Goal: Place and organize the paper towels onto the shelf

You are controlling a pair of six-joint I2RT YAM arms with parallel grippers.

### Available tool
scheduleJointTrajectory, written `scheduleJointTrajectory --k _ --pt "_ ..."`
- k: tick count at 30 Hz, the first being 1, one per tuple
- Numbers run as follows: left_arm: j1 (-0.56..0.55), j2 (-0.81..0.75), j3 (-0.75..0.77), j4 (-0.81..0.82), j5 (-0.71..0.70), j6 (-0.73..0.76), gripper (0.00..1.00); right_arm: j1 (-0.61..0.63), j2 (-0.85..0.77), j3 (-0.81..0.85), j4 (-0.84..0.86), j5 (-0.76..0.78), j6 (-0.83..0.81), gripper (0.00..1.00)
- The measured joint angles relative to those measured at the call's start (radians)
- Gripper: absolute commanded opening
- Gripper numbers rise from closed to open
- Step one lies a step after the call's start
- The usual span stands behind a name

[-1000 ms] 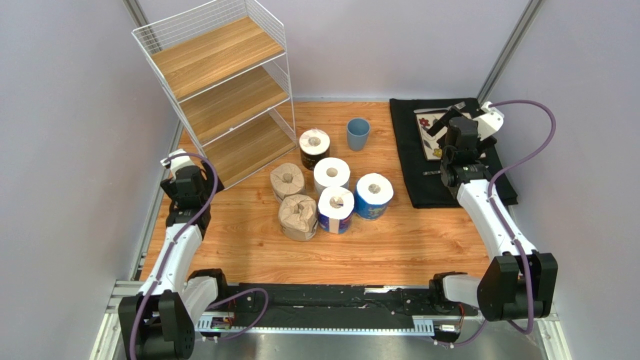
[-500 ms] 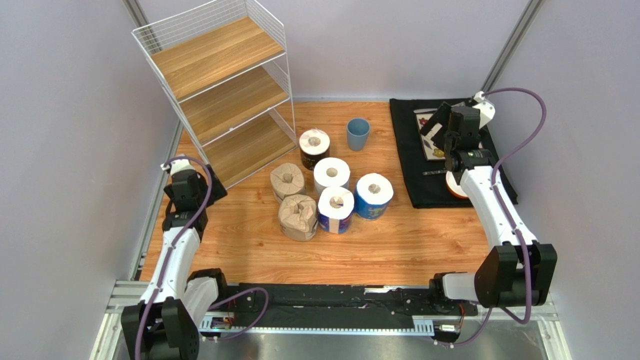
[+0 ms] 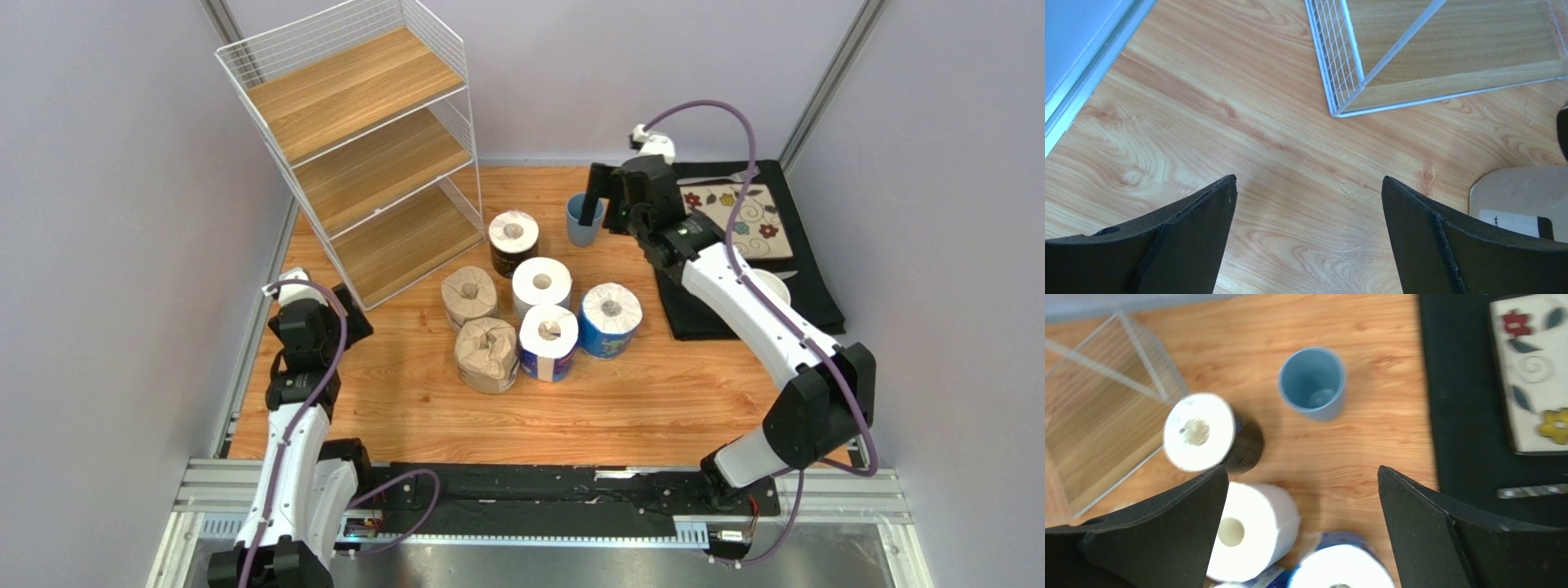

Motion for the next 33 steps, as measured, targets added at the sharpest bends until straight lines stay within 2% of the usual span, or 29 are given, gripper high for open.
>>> scheduleJointTrajectory --k 7,17,22,33 --pt "0.000 -0.020 -0.036 -0.016 0.017 0.000 0.94 0.150 0.106 0.035 0.000 -0.085 -0.050 0.94" --pt "0.000 -0.034 -0.069 -0.023 0.018 0.000 0.93 0.340 0.303 0.225 -0.018 -0.286 -0.178 0.93" --pt "0.000 -0.039 -0.070 -0.022 0.022 0.000 0.92 0.366 0.350 0.271 -0.023 -0.319 -0.182 0.92" --pt "0.000 -0.051 -0.080 -0.025 0.027 -0.002 0.91 0.372 0.419 0.276 -0.062 -0.286 -0.158 0.90"
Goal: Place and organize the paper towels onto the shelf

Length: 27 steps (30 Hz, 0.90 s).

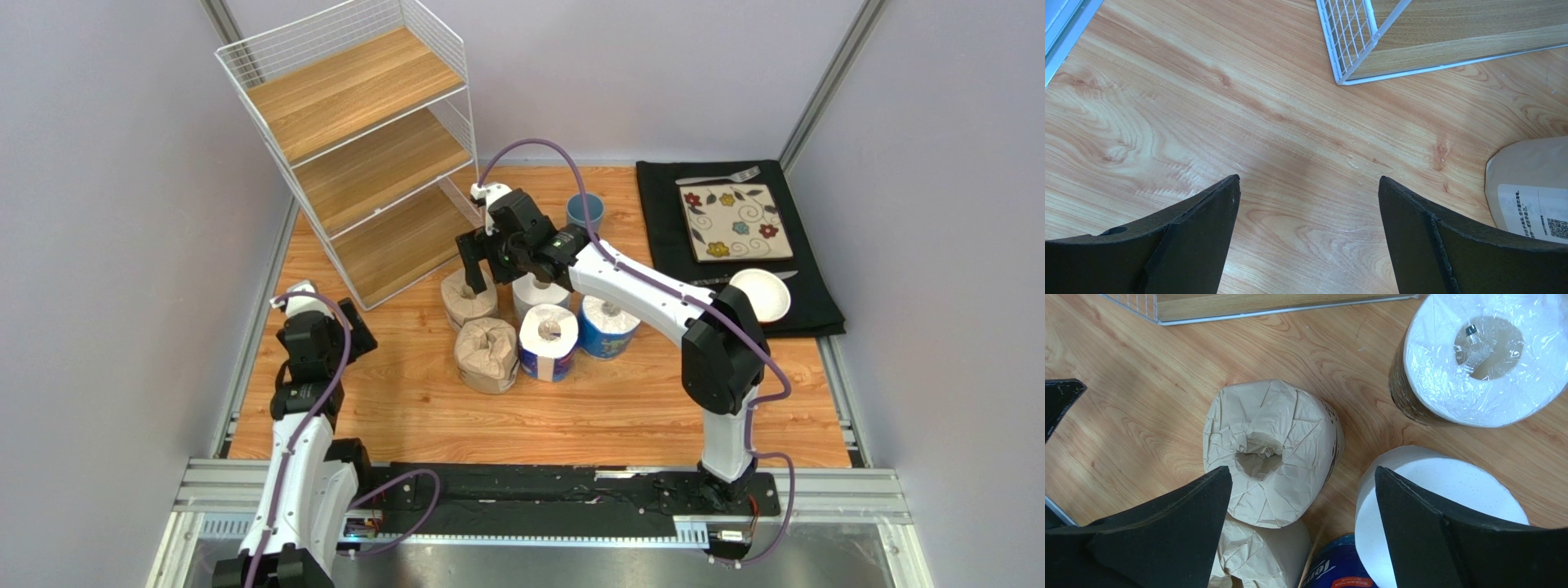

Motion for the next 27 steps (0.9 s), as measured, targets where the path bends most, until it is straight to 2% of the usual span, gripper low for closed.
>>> scheduleJointTrajectory --k 27 --pt "0.000 0.008 -0.003 -0.008 0.006 -0.013 0.91 0.001 0.082 0.018 -0.027 -0.012 0.040 0.82"
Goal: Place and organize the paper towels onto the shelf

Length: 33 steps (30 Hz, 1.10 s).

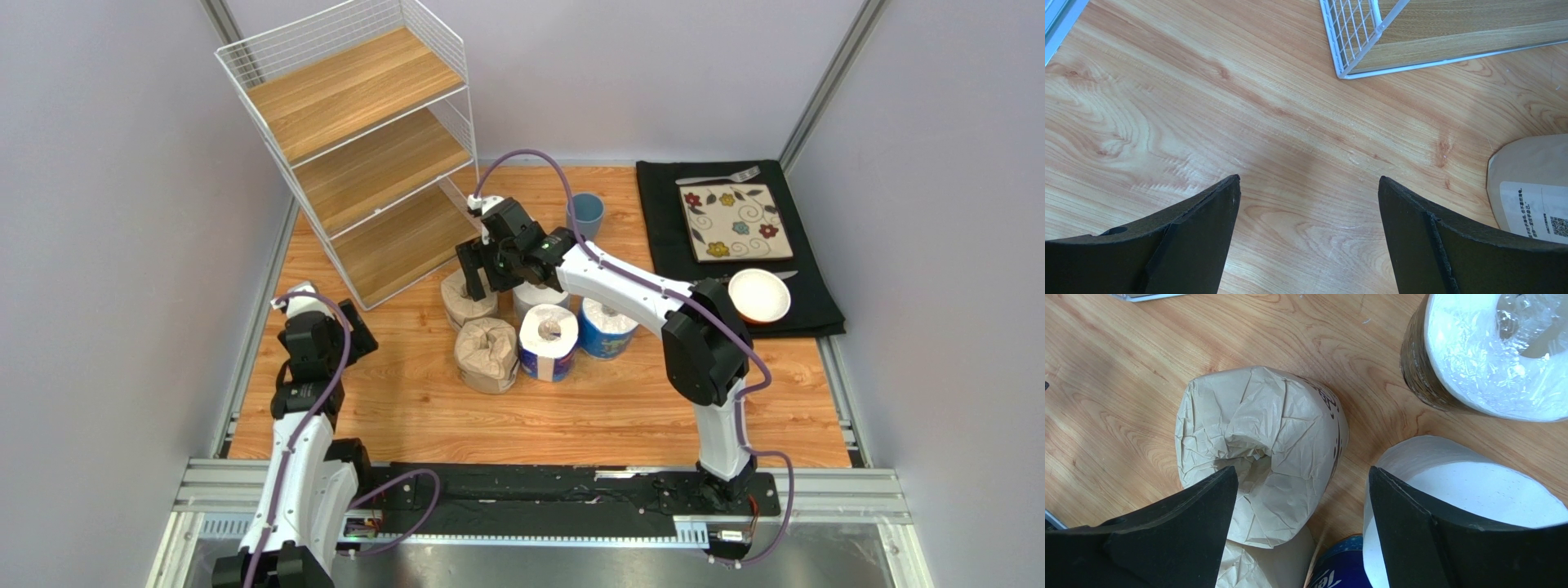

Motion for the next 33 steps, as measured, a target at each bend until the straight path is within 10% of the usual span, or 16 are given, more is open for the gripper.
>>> scheduleJointTrajectory --k 33 --pt "0.000 0.002 0.000 -0.003 0.007 -0.005 0.91 0.001 0.114 0.081 -0.007 0.034 0.040 0.72"
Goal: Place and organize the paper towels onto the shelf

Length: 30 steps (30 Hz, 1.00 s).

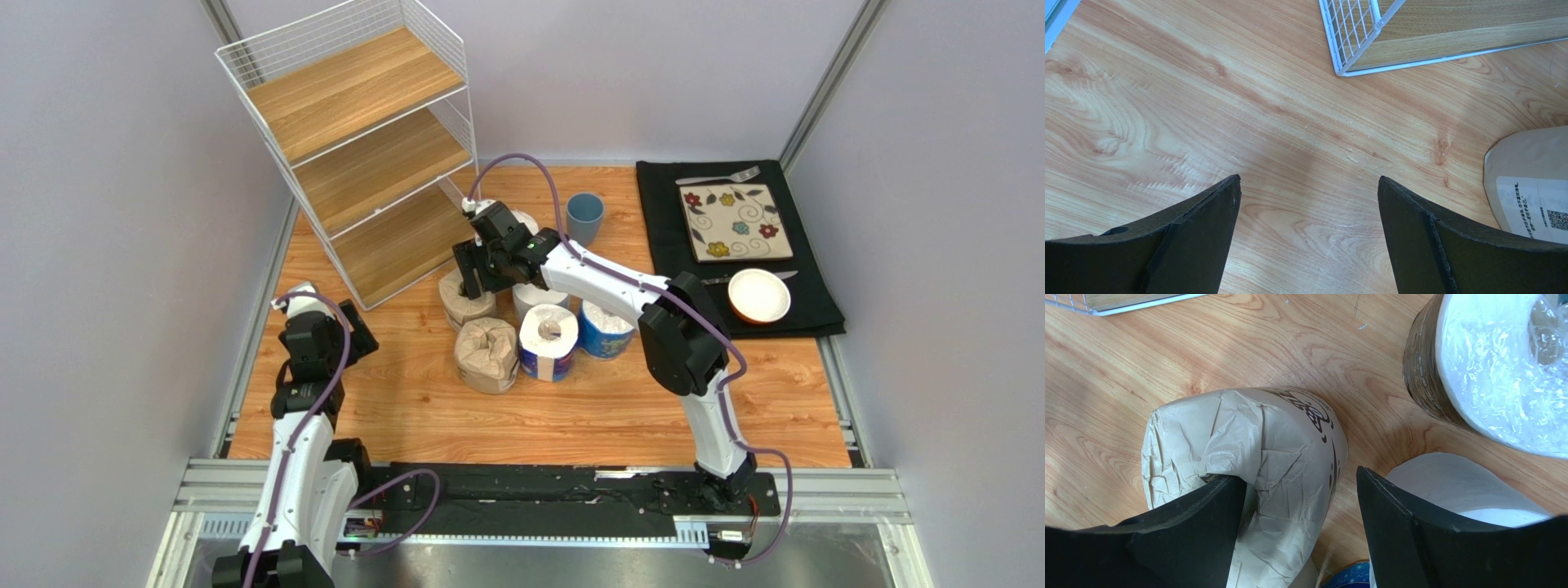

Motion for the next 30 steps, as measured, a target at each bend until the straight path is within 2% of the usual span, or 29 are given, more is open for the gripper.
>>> scheduleJointTrajectory --k 8,30 --pt "0.000 0.004 0.000 0.000 0.000 0.000 0.91 0.000 0.011 0.007 -0.001 -0.002 0.008 0.59" --pt "0.000 0.014 0.000 -0.002 0.004 -0.002 0.90 0.000 -0.013 0.032 -0.057 -0.032 0.031 0.52"
